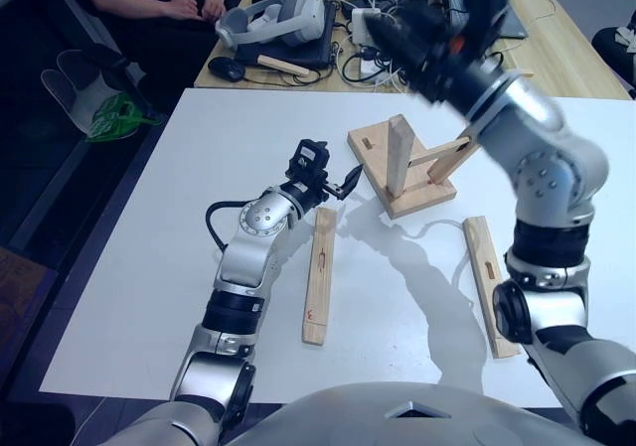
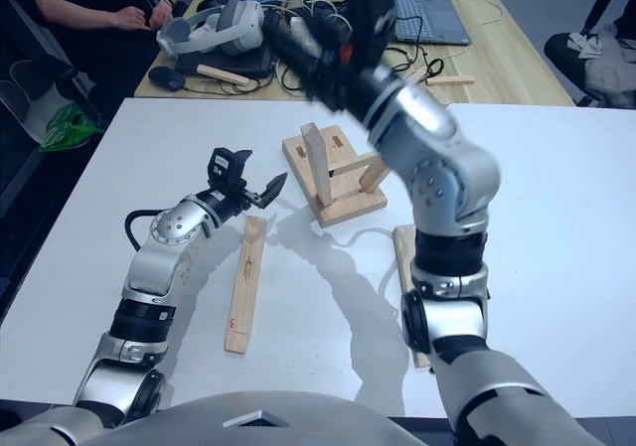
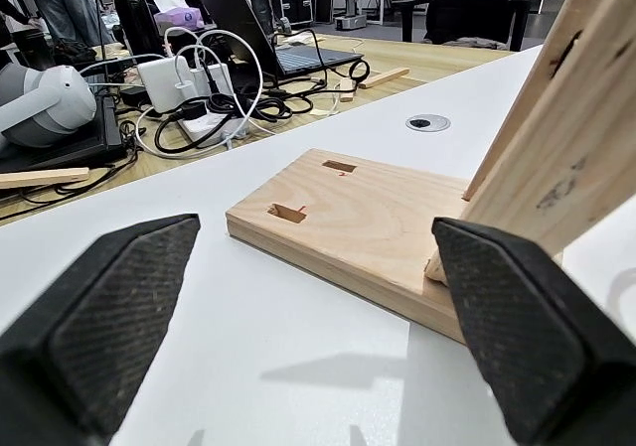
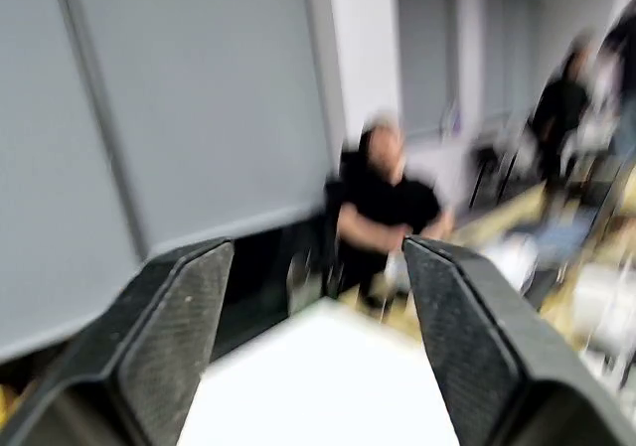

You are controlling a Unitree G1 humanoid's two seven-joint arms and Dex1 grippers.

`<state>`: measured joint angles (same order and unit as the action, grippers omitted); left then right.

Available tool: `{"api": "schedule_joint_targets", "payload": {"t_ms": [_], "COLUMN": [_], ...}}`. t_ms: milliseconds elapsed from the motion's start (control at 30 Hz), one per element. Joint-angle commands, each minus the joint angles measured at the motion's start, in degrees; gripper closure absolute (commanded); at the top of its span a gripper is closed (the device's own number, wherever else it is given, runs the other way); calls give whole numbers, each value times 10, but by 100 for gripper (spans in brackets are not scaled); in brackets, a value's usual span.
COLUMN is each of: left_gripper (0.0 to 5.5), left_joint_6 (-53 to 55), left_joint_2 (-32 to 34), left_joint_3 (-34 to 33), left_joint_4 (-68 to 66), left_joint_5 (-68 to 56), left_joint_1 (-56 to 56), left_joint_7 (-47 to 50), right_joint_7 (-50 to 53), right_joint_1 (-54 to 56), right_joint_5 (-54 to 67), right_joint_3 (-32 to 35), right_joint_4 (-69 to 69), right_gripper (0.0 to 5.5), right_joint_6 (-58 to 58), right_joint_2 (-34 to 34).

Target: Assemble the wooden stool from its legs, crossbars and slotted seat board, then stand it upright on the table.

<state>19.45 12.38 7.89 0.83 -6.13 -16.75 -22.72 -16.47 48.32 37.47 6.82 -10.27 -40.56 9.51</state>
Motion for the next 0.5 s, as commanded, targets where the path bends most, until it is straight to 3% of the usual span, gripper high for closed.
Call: {"api": "schedule_joint_targets", "payload": {"t_ms": [33, 200, 300, 500], "left_gripper": [116, 116, 116, 116], "left_joint_6": [1, 6, 9, 8], "left_joint_2": [0, 7, 12, 14], "left_joint_3": [-1, 2, 1, 2], "left_joint_4": [3, 17, 19, 18], "left_joint_5": [4, 5, 5, 5], "left_joint_1": [-2, 4, 4, 5], "left_joint_7": [1, -5, -8, -8], "right_joint_7": [54, 107, 113, 64], "right_joint_1": [-60, -225, -249, -215], "right_joint_5": [-33, -81, -106, -117], "right_joint_3": [0, -1, -16, -7], "right_joint_4": [44, 126, 171, 120], "right_gripper": [237, 237, 237, 237], "right_joint_6": [-63, -112, -114, 60], "right_joint_2": [15, 2, -1, -17]}}
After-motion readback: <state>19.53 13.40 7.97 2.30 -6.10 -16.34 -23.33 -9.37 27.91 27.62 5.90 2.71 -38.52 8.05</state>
